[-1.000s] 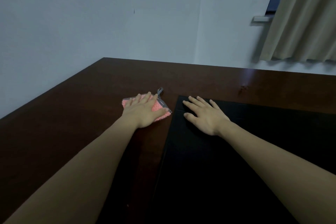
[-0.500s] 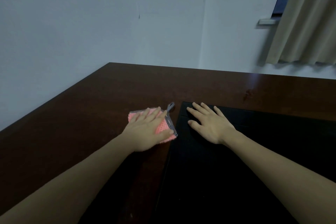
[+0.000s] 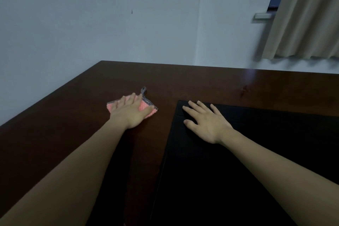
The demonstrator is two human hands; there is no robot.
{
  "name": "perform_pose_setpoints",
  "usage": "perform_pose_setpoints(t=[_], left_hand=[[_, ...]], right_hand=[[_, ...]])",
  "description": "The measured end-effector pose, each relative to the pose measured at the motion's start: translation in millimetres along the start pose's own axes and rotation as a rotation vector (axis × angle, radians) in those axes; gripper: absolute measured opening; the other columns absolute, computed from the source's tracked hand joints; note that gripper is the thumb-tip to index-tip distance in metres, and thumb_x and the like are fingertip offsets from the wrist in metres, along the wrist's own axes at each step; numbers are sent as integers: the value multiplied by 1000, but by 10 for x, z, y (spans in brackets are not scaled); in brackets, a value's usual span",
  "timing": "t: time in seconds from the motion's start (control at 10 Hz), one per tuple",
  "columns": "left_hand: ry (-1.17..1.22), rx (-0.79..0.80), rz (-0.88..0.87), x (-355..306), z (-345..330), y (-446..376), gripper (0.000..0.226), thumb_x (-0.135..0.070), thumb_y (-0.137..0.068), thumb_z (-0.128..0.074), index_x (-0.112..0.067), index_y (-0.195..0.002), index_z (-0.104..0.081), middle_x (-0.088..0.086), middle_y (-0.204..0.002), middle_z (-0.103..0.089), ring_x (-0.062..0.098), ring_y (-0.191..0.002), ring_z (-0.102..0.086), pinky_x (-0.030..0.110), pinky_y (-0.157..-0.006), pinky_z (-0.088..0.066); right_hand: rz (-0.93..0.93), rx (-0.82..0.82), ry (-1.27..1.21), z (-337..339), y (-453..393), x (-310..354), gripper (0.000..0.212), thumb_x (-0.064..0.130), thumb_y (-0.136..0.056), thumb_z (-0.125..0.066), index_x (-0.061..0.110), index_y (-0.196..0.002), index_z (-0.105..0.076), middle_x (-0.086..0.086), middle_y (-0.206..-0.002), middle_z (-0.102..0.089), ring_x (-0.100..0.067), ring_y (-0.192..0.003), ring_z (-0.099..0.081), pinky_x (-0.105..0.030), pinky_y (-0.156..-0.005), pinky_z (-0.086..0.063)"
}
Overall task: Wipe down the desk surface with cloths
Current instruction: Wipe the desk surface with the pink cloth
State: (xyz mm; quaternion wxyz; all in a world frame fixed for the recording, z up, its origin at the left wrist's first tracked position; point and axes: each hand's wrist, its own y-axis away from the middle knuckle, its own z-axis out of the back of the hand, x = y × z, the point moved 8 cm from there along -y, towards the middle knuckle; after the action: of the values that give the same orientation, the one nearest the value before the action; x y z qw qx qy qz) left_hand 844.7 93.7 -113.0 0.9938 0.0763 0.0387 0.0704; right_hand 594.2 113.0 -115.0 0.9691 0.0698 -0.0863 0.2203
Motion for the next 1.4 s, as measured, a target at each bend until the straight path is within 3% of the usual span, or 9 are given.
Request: perform_pose_setpoints(t=[0.3,0.5,0.7,0.8,1.1,1.2,1.4], left_hand=[[-97,41,-292,-2,-188,894,101,-93,-73,4,-38,-158,12,-14,-164,18,19,-155,10,45,-125,4],[-72,63,-122,314,-49,557,114,-98,-63,8,-37,-160,9,-10,-168,12,22,-156,6,49,-124,-1],[7,-4,61,285,3,142,90,-85,-89,-15,-35,-162,2,-3,-170,9,29,-156,3,54,-125,-2],[3,0,42,216,-21,240,87,-81,-92,-15,-33,-162,3,-2,-170,9,29,-156,4,54,-125,-1],[-100,45,-274,91,-214,1061,108,-97,-66,11,-40,-158,12,-14,-163,17,17,-155,10,46,-126,2],[-91,56,-244,262,-162,1001,114,-100,-60,11,-42,-158,9,-17,-163,14,16,-155,7,42,-123,1],[-29,26,49,564,9,365,101,-86,-76,-5,-34,-161,5,-3,-169,8,27,-156,1,51,-124,-3]], right_hand=[[-5,8,-3,5,9,1,61,56,-106,-22,38,-162,-8,12,-170,6,-12,-156,10,-47,-126,7],[-7,5,0,-2,9,8,61,56,-106,-21,38,-162,-7,12,-170,7,-11,-156,11,-46,-126,7],[-8,9,-11,12,-8,9,61,56,-106,-24,38,-162,-9,13,-170,5,-11,-156,10,-46,-126,7],[-8,12,-9,20,9,16,61,55,-106,-24,38,-162,-10,12,-170,4,-12,-156,10,-46,-126,6],[-1,18,12,1,24,24,61,56,-106,-20,37,-163,-6,10,-170,7,-14,-156,11,-48,-126,6],[3,13,7,-3,21,21,61,56,-106,-20,37,-163,-6,9,-170,7,-14,-156,11,-48,-126,6],[6,6,-6,-1,-7,9,62,57,-106,-22,37,-162,-9,11,-170,5,-14,-156,10,-48,-126,6]])
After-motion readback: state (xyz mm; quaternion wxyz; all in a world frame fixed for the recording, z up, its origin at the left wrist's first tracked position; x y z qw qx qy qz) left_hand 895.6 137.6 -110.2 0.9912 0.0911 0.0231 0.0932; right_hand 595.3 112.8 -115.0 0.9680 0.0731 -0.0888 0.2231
